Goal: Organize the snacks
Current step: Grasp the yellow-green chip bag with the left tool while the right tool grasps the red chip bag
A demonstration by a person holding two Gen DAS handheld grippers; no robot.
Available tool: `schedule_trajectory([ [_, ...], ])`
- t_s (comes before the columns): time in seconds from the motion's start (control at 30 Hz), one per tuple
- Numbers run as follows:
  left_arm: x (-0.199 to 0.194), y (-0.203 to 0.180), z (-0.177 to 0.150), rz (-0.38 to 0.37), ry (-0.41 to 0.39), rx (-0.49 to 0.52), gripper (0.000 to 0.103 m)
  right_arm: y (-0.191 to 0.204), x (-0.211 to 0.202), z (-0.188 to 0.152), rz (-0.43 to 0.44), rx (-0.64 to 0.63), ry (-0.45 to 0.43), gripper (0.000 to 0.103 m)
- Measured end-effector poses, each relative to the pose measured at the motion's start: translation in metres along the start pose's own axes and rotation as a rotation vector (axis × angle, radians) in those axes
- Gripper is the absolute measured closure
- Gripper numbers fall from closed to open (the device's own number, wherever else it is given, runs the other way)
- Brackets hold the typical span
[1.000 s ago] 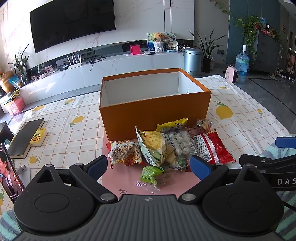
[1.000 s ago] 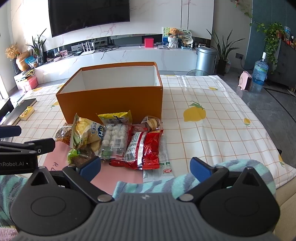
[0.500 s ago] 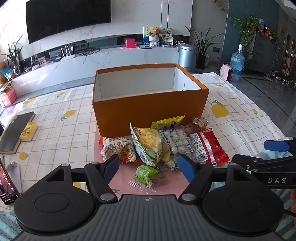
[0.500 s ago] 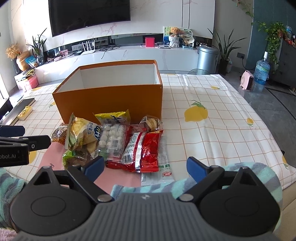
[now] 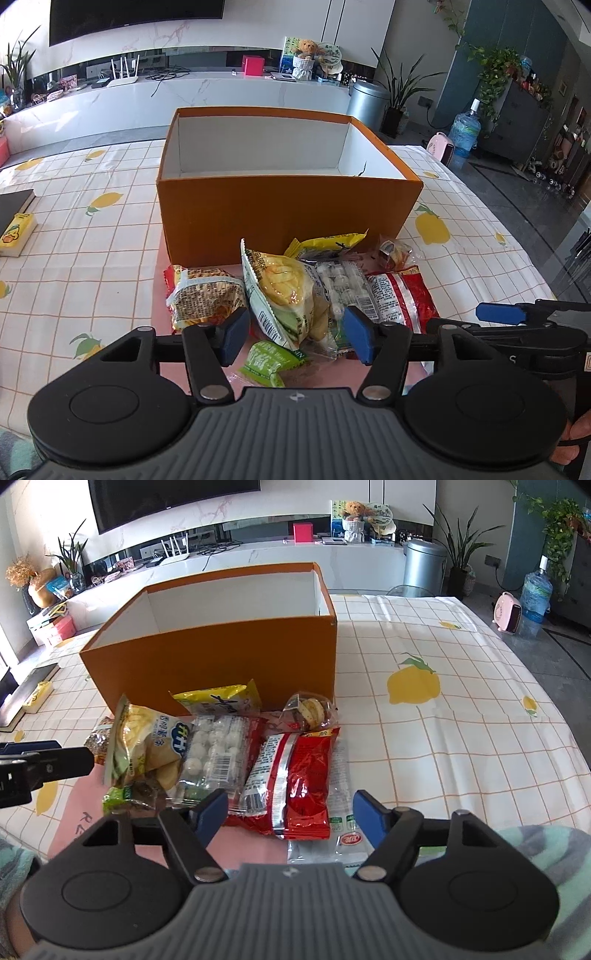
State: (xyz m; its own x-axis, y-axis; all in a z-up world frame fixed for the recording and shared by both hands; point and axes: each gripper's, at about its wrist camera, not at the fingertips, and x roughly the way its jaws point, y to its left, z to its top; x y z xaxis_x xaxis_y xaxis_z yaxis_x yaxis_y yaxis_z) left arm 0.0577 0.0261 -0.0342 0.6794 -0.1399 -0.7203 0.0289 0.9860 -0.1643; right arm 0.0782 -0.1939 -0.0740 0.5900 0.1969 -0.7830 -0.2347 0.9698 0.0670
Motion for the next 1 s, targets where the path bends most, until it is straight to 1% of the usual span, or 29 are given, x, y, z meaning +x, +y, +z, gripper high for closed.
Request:
schedule_trajectory([
  [0.03,0.005,-0.002,0.001,0.001,0.001,0.005,0.026,0.0,0.005,0.001,-0.002,-0.006,0.008,0.032],
  [0.17,0.027,-0.004,0.001,0.003,0.021,0.011,0.025,-0.002,0.025,0.005,0.006,0.0,0.042,0.031],
  [0.23,0.036,-0.002,0.0,0.011,0.024,0.007,0.025,-0.006,0.034,0.006,0.015,0.022,0.054,0.024],
  [0.27,0.038,-0.002,0.0,0.016,0.023,0.008,0.025,-0.006,0.039,0.006,0.012,0.027,0.057,0.023],
  [0.33,0.044,-0.002,0.0,0.023,0.015,0.015,0.025,-0.008,0.048,0.007,0.002,0.036,0.081,0.023],
  [0.43,0.05,-0.003,0.0,0.026,0.009,0.019,0.026,-0.008,0.055,0.009,0.04,0.049,0.085,0.023],
  [0.5,0.054,-0.004,0.0,0.042,0.0,0.028,0.026,-0.007,0.06,0.01,0.049,0.051,0.09,0.023],
  [0.57,0.055,-0.004,-0.001,0.058,-0.009,0.036,0.032,-0.008,0.064,0.01,0.056,0.063,0.096,0.023],
  [0.67,0.057,-0.004,-0.002,0.065,-0.016,0.043,0.037,-0.01,0.07,0.011,0.069,0.091,0.115,0.023],
  [0.7,0.058,-0.004,-0.003,0.07,-0.015,0.046,0.04,-0.011,0.071,0.011,0.073,0.096,0.117,0.023],
  [0.77,0.061,-0.003,-0.003,0.073,-0.013,0.05,0.043,-0.01,0.07,0.011,0.08,0.095,0.112,0.026],
  [0.83,0.061,-0.003,-0.003,0.069,-0.016,0.052,0.046,-0.008,0.069,0.01,0.077,0.084,0.102,0.036],
  [0.9,0.06,-0.004,-0.005,0.068,-0.02,0.067,0.049,-0.006,0.068,0.008,0.054,0.067,0.092,0.043],
  [0.93,0.06,-0.006,-0.005,0.072,-0.025,0.078,0.051,-0.005,0.067,0.007,0.056,0.058,0.088,0.046],
  [0.97,0.06,-0.006,-0.007,0.072,-0.028,0.083,0.051,-0.004,0.067,0.007,0.053,0.047,0.084,0.047],
  [1.0,0.059,-0.006,-0.008,0.073,-0.033,0.086,0.054,-0.004,0.066,0.006,0.05,0.041,0.08,0.047],
])
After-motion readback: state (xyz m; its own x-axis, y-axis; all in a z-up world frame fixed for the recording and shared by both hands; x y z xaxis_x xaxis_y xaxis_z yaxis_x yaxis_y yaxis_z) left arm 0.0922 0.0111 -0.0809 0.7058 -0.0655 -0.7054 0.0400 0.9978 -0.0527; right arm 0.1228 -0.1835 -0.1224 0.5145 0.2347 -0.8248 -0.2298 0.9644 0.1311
